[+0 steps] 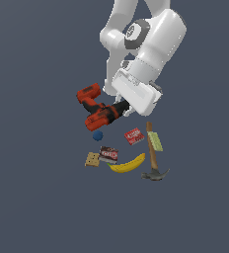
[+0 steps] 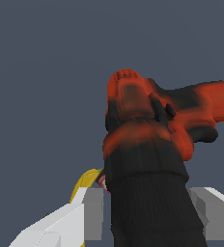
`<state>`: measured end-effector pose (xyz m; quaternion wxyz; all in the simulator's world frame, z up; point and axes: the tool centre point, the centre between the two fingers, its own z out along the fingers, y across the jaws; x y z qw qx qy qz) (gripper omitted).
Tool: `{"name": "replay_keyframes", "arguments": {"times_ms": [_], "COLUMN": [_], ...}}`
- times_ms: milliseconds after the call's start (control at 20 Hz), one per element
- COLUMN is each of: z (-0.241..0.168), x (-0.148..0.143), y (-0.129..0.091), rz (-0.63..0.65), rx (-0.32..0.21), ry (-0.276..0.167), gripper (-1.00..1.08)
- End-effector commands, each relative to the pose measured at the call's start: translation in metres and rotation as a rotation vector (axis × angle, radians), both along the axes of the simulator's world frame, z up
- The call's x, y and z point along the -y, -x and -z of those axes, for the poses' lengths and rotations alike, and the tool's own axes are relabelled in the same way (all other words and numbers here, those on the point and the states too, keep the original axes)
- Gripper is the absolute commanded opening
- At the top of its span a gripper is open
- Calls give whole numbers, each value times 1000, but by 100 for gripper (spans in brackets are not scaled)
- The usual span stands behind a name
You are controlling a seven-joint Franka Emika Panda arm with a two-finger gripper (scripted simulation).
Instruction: Pick up a designated object from a clutter of objects.
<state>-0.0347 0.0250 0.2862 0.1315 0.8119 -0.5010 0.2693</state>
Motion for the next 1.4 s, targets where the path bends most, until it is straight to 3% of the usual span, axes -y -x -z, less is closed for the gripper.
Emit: {"name": "replay_keyframes", "arguments": {"times_ms": [0,800,1350], "z": [-13,-88,-107], "x": [-7,-52,-63], "y": [7,62,76], "rz": [-2,-5,-4], "rx": [6,9,8], "ry": [0,9,16], "gripper": [-100,-100,-100]}}
